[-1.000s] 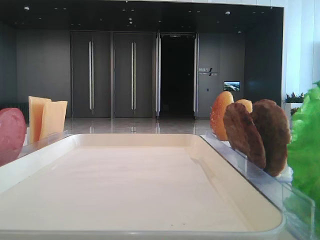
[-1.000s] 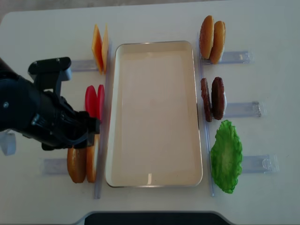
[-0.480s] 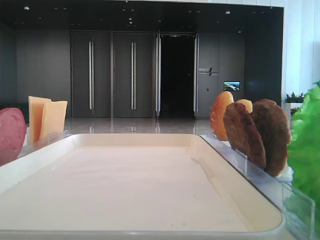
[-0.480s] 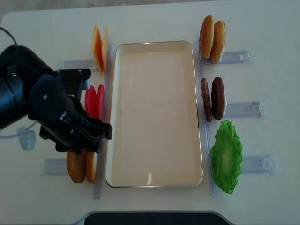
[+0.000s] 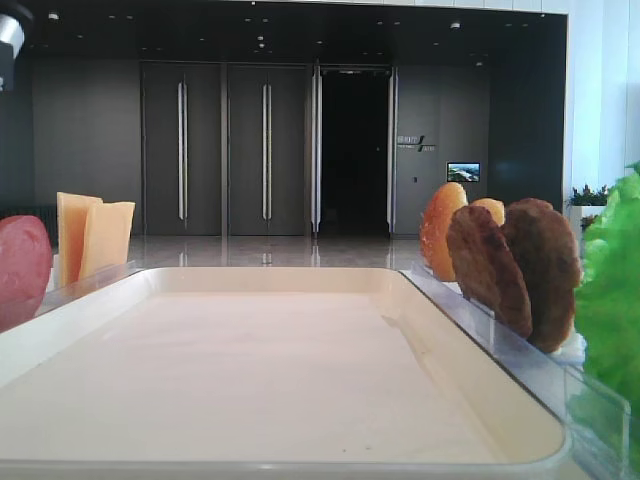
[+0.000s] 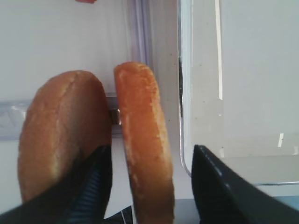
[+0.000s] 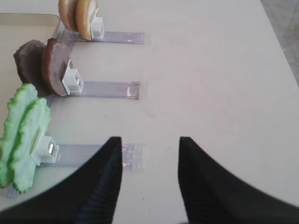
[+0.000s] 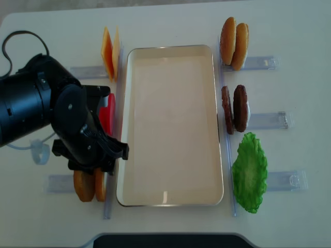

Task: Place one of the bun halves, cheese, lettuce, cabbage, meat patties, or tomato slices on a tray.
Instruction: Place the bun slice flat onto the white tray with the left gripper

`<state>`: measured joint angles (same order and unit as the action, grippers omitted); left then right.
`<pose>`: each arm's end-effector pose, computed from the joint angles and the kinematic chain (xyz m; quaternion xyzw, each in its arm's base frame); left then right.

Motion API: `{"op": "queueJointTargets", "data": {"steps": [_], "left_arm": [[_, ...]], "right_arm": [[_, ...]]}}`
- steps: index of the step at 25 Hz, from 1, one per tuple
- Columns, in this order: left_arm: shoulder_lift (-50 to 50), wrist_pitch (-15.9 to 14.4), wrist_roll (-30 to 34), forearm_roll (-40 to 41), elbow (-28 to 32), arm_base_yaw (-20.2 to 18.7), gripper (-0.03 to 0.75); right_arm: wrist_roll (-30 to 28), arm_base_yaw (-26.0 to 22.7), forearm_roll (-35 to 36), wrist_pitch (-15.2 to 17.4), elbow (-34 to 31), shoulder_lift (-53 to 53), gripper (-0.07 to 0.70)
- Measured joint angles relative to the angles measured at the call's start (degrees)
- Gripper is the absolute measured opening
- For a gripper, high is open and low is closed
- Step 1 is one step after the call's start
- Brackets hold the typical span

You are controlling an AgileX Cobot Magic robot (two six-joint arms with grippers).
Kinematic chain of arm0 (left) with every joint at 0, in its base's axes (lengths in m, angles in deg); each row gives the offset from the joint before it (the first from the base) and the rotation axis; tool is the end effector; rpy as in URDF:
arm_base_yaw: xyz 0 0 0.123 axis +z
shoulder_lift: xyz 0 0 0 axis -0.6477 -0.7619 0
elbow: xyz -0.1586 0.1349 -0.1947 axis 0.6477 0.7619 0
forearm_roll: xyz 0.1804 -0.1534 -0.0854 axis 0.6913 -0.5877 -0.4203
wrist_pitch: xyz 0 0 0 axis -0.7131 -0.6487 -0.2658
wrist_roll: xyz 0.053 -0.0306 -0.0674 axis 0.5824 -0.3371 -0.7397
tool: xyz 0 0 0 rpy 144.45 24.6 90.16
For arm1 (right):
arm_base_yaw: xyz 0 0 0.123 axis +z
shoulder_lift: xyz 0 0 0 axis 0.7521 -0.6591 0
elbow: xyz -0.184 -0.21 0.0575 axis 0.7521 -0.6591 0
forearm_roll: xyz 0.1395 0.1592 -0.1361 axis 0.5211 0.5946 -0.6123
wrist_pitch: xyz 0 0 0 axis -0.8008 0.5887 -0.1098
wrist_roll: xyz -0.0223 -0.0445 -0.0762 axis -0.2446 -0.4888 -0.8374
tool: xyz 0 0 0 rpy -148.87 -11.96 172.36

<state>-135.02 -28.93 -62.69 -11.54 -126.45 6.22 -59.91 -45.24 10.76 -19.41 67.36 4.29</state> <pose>0.1997 -0.1270 0.1976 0.0273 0.9984 0.0159 0.0464 -0.0094 0.0034 0.2703 -0.0575 0.8693 0.0231 0.4903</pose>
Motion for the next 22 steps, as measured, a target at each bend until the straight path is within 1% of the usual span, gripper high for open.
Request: {"op": "queueJointTargets", "data": {"steps": [3,5,10,13,22], "left_arm": [[-0.07,0.02,0.0,0.0,0.0,0.0,0.391],[-0.07,0.02,0.02,0.0,0.0,0.0,0.35],[-0.07,0.07,0.06,0.14,0.0,0.0,0.221],[-0.07,-0.75,0.4,0.62,0.0,0.0,0.148],[0.23,-1.38,2.66,0.39,-0.05,0.0,0.144]], "right_arm": [[0.0,0.0,0.0,0.0,0.0,0.0,0.307],[0.0,0.0,0.0,0.0,0.0,0.0,0.307],[0.0,0.0,0.0,0.0,0.0,0.0,0.307],[0.0,0.0,0.0,0.0,0.0,0.0,0.307],[0.0,0.0,0.0,0.0,0.0,0.0,0.307]]}}
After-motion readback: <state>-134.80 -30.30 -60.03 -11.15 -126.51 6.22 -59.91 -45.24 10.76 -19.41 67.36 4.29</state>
